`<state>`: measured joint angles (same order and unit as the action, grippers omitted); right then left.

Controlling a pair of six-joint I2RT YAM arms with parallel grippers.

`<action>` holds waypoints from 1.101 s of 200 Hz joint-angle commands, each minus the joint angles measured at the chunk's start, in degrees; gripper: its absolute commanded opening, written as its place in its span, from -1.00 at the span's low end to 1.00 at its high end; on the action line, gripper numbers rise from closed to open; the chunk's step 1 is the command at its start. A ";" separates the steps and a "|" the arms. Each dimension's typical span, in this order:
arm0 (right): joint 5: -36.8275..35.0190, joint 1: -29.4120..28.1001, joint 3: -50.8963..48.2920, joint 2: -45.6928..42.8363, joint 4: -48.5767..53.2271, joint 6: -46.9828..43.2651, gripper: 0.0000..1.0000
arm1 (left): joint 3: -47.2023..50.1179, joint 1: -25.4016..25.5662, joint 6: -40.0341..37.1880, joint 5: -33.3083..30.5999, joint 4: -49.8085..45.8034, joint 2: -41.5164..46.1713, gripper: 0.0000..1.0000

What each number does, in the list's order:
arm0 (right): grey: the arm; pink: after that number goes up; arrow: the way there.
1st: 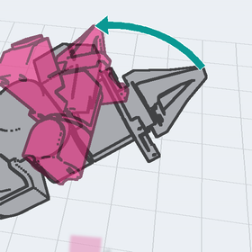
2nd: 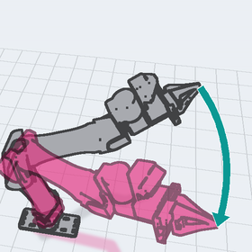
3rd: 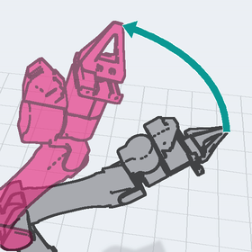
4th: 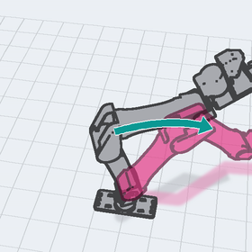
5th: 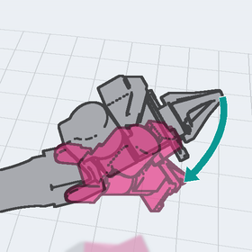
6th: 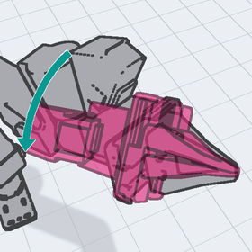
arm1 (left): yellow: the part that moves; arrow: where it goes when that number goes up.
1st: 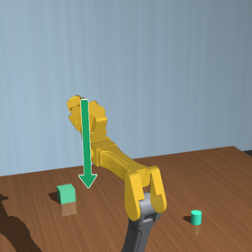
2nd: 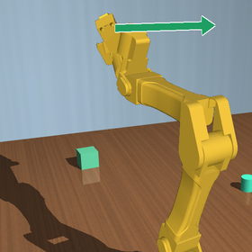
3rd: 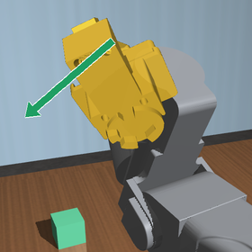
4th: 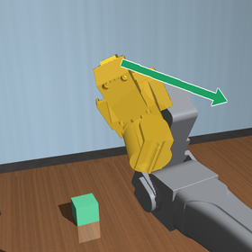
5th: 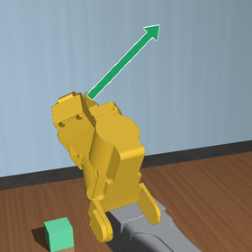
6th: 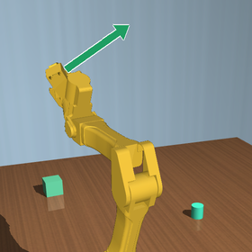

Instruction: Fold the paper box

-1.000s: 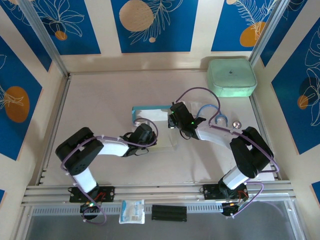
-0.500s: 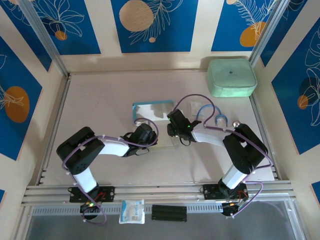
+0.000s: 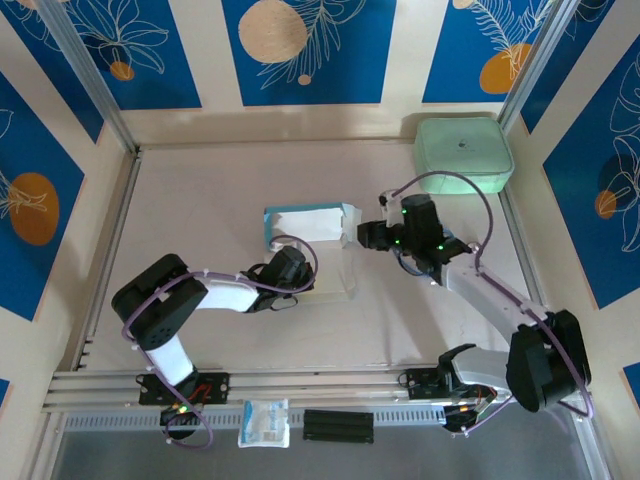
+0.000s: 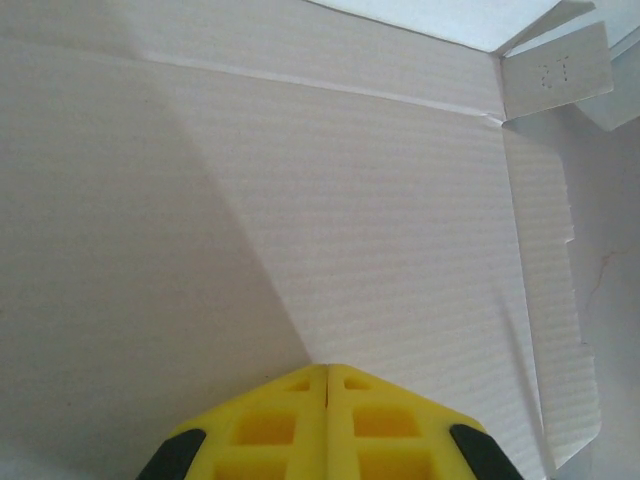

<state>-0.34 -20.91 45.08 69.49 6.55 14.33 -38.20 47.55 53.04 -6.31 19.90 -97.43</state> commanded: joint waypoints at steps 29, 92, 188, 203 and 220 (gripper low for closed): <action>17.69 10.17 7.09 8.41 4.17 -17.51 0.00 | -1.09 0.35 -1.68 -0.97 -3.48 -0.04 -0.93; 17.32 11.89 15.47 22.35 7.89 -33.64 -0.17 | -1.10 0.35 -2.06 -0.63 -3.47 0.21 -0.93; 24.65 6.71 18.82 28.37 11.28 -40.17 -0.26 | -1.62 0.35 -2.28 -0.55 -3.65 0.06 -0.93; 26.12 6.50 18.68 28.31 10.86 -40.42 -0.29 | -1.71 0.35 -2.25 -0.51 -3.70 0.03 -0.92; 29.51 6.30 19.00 28.15 12.21 -41.40 -0.31 | -1.88 0.39 -2.13 -0.63 -3.88 -0.10 -0.93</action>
<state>22.74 -14.28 62.57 97.67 16.32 -24.97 -38.96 47.55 52.01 -6.28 18.52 -97.43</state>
